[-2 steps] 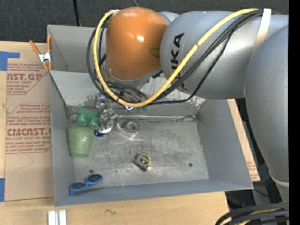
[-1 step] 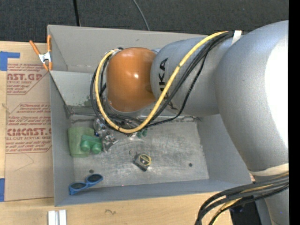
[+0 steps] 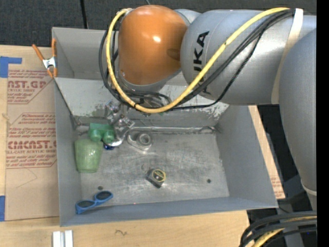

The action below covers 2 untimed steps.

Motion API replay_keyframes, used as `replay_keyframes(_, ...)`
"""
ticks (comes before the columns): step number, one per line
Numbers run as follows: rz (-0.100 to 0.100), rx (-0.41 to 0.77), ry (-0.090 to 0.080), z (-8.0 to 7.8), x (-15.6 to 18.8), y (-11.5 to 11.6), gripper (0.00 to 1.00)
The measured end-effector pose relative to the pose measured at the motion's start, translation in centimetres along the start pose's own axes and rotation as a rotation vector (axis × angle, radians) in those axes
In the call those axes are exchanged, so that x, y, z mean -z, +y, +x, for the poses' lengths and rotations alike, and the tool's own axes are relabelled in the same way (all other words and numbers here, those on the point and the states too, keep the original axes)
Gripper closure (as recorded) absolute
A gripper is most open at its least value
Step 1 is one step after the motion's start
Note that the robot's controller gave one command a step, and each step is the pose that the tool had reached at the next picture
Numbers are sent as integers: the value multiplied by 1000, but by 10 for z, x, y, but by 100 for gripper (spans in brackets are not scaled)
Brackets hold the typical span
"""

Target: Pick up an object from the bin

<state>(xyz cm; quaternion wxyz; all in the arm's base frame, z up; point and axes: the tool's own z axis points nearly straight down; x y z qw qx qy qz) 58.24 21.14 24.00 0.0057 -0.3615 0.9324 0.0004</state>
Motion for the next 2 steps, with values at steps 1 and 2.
replay_keyframes(1, -7, -72, 15, 6, -108, 13, 100)
replay_keyframes(2, 0, 43, -2, -26, 4, 12, 100)
